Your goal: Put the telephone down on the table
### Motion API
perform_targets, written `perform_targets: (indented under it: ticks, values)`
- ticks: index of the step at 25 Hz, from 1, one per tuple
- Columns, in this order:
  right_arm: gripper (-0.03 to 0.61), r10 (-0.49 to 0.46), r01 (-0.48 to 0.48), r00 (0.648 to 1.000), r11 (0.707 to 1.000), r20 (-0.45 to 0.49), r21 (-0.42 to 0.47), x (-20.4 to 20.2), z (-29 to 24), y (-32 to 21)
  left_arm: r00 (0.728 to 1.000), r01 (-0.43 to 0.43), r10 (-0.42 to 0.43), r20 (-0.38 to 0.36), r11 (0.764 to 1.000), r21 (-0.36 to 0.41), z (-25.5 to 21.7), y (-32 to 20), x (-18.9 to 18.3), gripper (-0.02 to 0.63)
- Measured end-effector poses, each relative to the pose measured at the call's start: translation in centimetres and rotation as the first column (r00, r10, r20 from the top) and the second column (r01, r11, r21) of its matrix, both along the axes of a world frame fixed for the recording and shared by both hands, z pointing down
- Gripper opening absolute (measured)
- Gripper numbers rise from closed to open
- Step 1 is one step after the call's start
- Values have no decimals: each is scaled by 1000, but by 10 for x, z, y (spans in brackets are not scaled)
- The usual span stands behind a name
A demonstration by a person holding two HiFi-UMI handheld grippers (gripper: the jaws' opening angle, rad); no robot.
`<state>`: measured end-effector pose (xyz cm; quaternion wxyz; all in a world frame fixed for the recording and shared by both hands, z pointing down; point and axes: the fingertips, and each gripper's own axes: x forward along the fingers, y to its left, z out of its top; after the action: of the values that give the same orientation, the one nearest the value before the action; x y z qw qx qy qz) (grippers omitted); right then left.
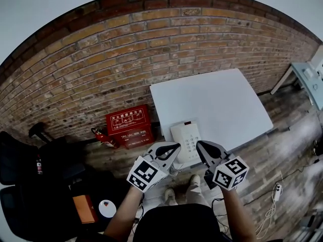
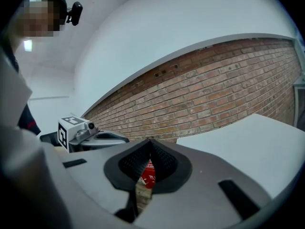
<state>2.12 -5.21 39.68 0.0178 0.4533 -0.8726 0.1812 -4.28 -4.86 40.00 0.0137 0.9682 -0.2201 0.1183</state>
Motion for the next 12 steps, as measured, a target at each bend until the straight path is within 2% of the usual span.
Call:
perform_targets:
  ticks: [7, 12]
  values:
    - [14, 51, -51, 999, 998, -12, 34, 0, -16, 3, 1000, 5, -4, -30, 999, 36, -5, -3, -3, 8]
    - [14, 64, -63, 998, 997, -11, 48, -4, -26, -3, 997, -14, 14, -76, 1000, 9, -10, -5, -7, 9]
